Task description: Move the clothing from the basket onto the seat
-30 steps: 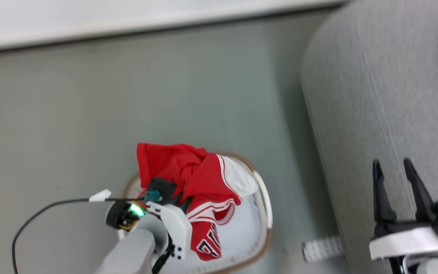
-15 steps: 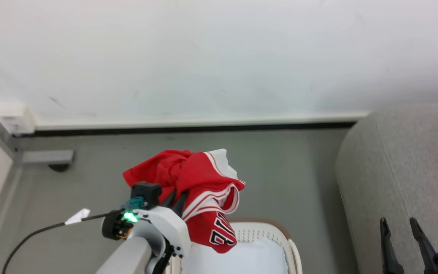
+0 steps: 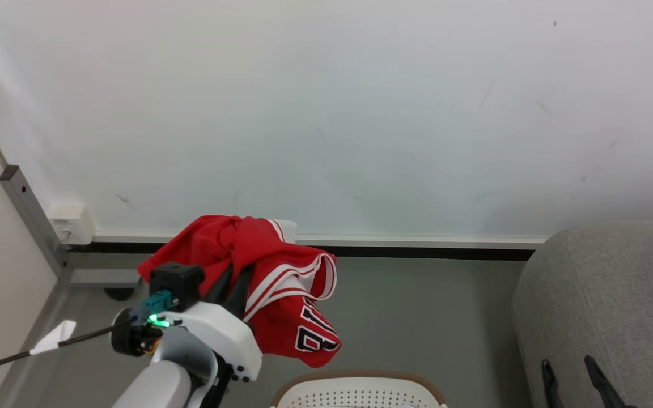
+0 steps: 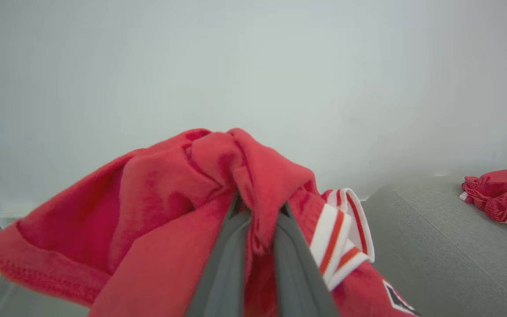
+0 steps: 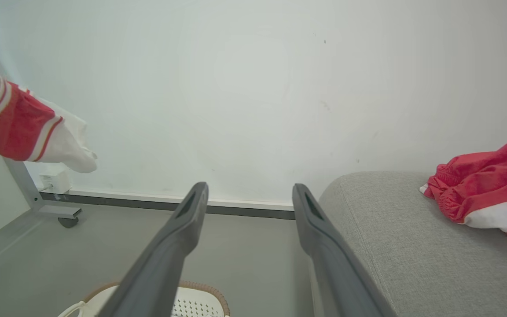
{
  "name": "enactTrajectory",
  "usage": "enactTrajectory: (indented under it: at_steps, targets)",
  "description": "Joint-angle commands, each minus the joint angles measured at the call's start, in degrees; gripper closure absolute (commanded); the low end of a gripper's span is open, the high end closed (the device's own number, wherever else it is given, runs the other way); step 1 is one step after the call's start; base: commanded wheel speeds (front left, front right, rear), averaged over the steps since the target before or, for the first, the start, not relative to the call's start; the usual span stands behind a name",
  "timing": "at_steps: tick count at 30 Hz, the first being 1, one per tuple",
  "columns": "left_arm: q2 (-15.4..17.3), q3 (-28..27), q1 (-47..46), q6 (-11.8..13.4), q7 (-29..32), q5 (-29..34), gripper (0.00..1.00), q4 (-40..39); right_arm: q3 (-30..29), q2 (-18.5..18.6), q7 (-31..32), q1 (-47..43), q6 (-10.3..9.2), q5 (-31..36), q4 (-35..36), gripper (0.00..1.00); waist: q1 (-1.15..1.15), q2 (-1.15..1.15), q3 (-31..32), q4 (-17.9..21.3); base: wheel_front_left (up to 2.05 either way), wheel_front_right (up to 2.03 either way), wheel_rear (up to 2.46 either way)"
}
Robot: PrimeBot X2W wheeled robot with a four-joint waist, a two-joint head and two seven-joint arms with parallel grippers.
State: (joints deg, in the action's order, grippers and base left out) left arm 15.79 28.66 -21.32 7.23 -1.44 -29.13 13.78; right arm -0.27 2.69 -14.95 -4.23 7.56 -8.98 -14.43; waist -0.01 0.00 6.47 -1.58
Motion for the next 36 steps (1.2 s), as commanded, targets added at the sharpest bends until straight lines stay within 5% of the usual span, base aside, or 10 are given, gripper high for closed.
enactTrajectory:
  at_steps: [1,6,20,26,36]
  targets:
    - [0.82,-0.10,1.19,0.58,0.74,0.00,1.00,-2.31,0.62,0.56,-0.12,-0.80,-0.15,0.65,0.57,0.00,0.01,0.00,0.14,0.15,0.00,0.00,0.00]
    - [2.12,0.48,3.28,2.37,3.92,0.48,1.00,-10.24,7.26,4.11,-0.13,1.67,-0.15,1.27,2.22,0.00,0.01,0.00,0.02,0.55,0.00,0.00,0.00]
    - [0.03,4.12,2.31,2.77,6.58,1.26,1.00,-15.82,40.80,14.97,6.72,25.34,-0.15,-5.37,3.58,0.00,0.01,0.00,-1.28,0.82,0.00,0.00,0.00]
    - [-1.39,6.06,0.84,1.77,7.10,1.39,1.00,-15.14,49.76,15.66,8.04,33.97,-0.15,-7.12,-0.74,0.00,0.01,0.00,-1.37,-0.16,0.00,0.00,0.00]
    - [-3.50,9.60,-0.55,-0.69,8.46,0.31,1.00,-15.34,56.58,10.38,4.96,41.78,-0.15,-9.16,-11.77,0.00,0.01,0.00,-1.23,-0.75,0.00,0.00,0.00]
